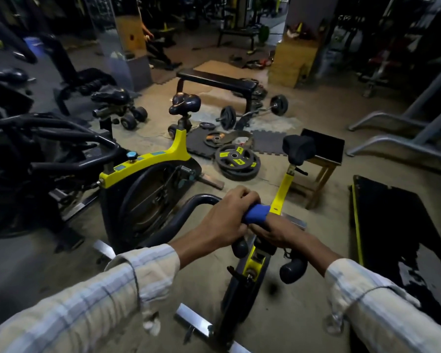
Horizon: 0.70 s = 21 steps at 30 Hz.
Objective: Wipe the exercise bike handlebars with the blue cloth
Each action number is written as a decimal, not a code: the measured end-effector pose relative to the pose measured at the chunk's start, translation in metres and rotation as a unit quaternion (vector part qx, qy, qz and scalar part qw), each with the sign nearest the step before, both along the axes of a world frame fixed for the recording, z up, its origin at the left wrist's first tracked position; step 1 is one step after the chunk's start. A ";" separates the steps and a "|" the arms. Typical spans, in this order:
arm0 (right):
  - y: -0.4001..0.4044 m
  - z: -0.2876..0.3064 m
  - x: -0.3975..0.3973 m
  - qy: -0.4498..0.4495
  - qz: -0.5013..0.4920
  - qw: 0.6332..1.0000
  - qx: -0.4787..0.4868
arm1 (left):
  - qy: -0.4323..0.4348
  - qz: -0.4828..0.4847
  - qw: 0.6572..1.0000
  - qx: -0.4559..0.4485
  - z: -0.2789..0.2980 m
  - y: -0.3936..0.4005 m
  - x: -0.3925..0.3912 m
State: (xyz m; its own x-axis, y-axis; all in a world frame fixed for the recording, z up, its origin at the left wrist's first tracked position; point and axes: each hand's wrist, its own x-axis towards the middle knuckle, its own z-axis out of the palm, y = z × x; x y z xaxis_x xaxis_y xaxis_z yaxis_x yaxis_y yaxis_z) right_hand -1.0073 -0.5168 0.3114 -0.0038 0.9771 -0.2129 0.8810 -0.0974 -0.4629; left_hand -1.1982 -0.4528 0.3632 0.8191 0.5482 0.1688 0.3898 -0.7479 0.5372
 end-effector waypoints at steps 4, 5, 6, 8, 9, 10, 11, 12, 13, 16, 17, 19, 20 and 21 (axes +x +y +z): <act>0.001 -0.008 0.007 0.082 -0.071 0.994 0.034 | -0.044 -0.007 0.999 0.022 0.004 0.014 -0.001; 0.000 -0.006 0.008 0.139 -0.106 0.983 0.058 | -0.048 -0.014 0.999 0.011 0.003 0.018 -0.001; -0.002 -0.001 0.009 0.179 -0.128 0.973 0.074 | -0.045 -0.021 0.999 0.002 -0.001 0.023 -0.001; -0.004 0.005 0.009 0.221 -0.122 0.963 0.099 | -0.041 -0.021 0.999 -0.020 -0.013 0.034 0.002; -0.004 0.014 0.004 0.228 -0.123 0.960 0.106 | -0.047 -0.010 0.998 -0.045 -0.017 0.040 0.005; -0.004 0.022 -0.001 0.222 -0.131 0.959 0.119 | -0.056 0.002 0.996 -0.075 -0.018 0.046 0.010; -0.003 0.026 -0.004 0.229 -0.140 0.953 0.140 | -0.061 0.003 0.993 -0.099 -0.018 0.052 0.014; -0.003 0.031 -0.009 0.233 -0.156 0.947 0.157 | -0.060 -0.014 0.991 -0.116 -0.018 0.060 0.019; -0.004 0.035 -0.014 0.236 -0.179 0.939 0.173 | -0.053 -0.050 0.990 -0.122 -0.020 0.070 0.023; -0.012 0.043 -0.034 0.194 -0.268 0.922 0.201 | -0.018 -0.180 0.976 -0.118 -0.026 0.104 0.026; -0.015 0.046 -0.042 0.161 -0.292 0.919 0.212 | -0.012 -0.207 0.972 -0.112 -0.030 0.118 0.026; -0.018 0.052 -0.058 0.067 -0.352 0.904 0.232 | 0.015 -0.242 0.967 -0.078 -0.038 0.140 0.023; -0.019 0.056 -0.068 0.031 -0.388 0.888 0.244 | 0.037 -0.254 0.965 -0.062 -0.043 0.145 0.021; -0.020 0.061 -0.078 0.007 -0.417 0.873 0.252 | 0.062 -0.266 0.960 -0.052 -0.049 0.149 0.019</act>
State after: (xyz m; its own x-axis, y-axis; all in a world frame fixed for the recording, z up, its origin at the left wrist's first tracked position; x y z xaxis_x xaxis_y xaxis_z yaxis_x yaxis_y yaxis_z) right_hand -1.0857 -0.5367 0.3724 0.7545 0.6115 0.2385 0.5947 -0.4831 -0.6426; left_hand -1.1796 -0.3036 0.3139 0.9984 0.0540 0.0182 0.0327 -0.8043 0.5934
